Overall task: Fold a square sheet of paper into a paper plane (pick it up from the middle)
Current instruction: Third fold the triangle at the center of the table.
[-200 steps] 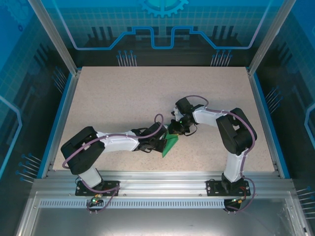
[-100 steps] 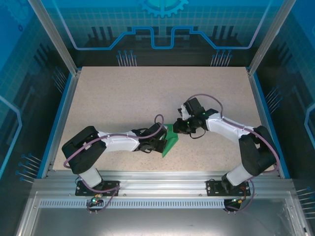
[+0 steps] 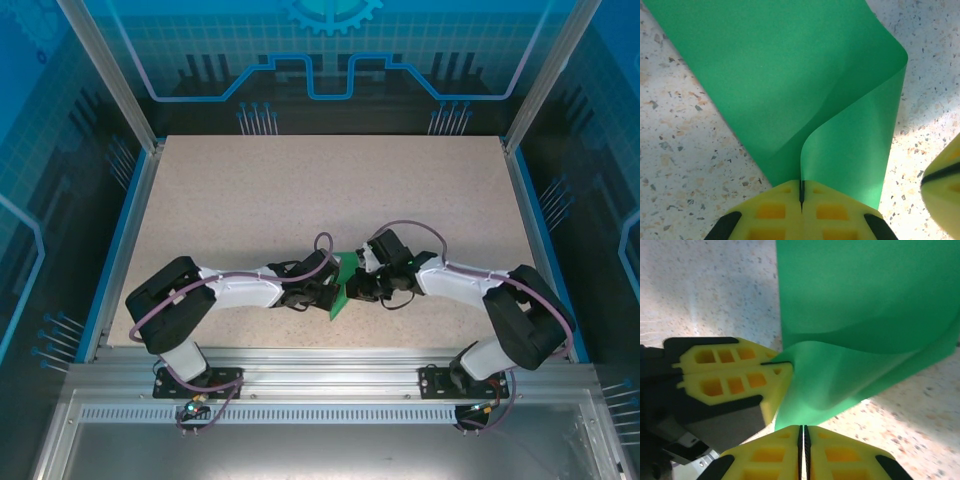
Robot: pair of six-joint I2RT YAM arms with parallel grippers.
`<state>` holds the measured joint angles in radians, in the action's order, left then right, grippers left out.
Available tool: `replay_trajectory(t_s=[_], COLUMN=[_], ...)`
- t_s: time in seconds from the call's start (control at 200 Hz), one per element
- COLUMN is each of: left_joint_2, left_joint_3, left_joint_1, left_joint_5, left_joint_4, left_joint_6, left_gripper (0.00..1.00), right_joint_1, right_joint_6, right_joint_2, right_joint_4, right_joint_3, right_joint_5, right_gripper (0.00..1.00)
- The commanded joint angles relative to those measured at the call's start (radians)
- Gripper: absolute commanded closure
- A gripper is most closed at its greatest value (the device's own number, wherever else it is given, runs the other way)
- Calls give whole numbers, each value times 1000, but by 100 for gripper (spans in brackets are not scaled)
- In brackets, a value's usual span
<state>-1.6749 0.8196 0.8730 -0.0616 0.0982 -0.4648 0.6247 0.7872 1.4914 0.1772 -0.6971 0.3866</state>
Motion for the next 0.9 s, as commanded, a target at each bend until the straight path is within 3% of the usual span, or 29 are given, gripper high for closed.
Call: replay_trajectory(t_s=[0.0, 0.895], left_joint_2=[-2, -30], left_joint_3=[-11, 8], left_joint_1=[-8, -8], left_joint_5=[21, 14], left_joint_4=[-3, 7], left_joint_6=[4, 29], left_gripper=[98, 97], right_joint_1=[13, 4], right_joint_6=[49, 47], right_joint_2=[22, 161], right_joint_4=[-110, -203], right_joint_3=[22, 69], right_joint_5=[44, 24], right_gripper=[88, 87])
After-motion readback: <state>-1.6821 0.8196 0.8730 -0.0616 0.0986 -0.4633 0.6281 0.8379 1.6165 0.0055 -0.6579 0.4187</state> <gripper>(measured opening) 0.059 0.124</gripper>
